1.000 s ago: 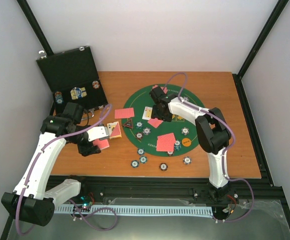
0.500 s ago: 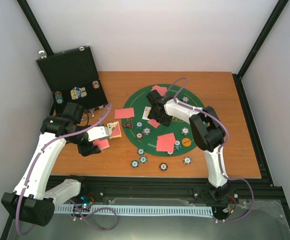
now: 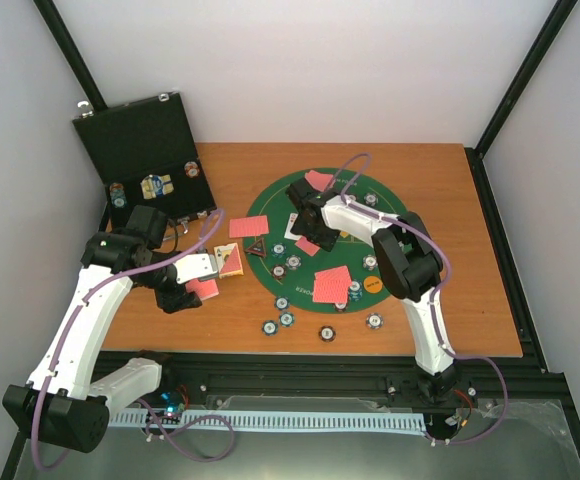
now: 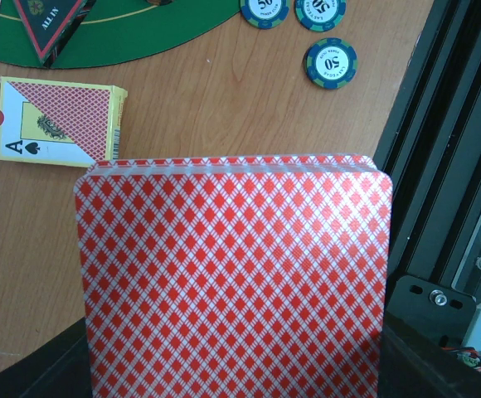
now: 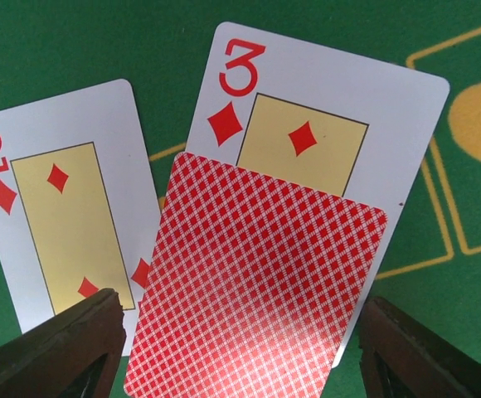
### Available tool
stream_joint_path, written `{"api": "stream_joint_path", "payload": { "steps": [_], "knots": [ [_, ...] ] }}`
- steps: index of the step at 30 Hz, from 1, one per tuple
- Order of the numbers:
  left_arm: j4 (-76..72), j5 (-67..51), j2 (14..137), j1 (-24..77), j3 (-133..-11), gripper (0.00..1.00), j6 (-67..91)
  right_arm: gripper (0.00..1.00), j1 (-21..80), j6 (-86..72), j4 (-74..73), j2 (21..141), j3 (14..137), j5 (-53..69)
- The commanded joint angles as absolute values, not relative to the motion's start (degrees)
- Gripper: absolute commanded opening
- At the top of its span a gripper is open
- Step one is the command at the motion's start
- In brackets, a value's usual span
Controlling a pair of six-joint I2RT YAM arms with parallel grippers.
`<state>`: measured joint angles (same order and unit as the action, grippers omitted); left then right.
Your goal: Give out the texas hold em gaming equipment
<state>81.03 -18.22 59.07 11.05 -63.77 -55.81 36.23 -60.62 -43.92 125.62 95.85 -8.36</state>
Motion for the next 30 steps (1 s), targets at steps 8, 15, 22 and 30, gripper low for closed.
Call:
{"api": "stream_joint_path", "payload": {
  "steps": [8, 15, 22, 30],
  "knots": [
    [81.3, -19.5, 57.9, 11.3, -64.8, 0.26, -57.2, 0.72, 37.3, -63.0, -54.1, 132.0, 97.9, -10.8],
    [81.5, -19.5, 57.6, 11.3, -65.4, 0.26, -57.3, 0.71, 38.1, -62.2, -60.1, 137.2, 103.2, -11.9],
    [81.4, -19.5, 56.9, 11.3, -65.1, 0.26, -57.4, 0.59, 37.9, -61.4, -60.4, 135.3, 103.9, -13.0],
    [81.3, -19.5, 56.3, 11.3, -64.7, 0.26, -57.6, 0.54, 36.0, -58.1, -57.0, 127.6, 102.8, -13.0]
  ]
}}
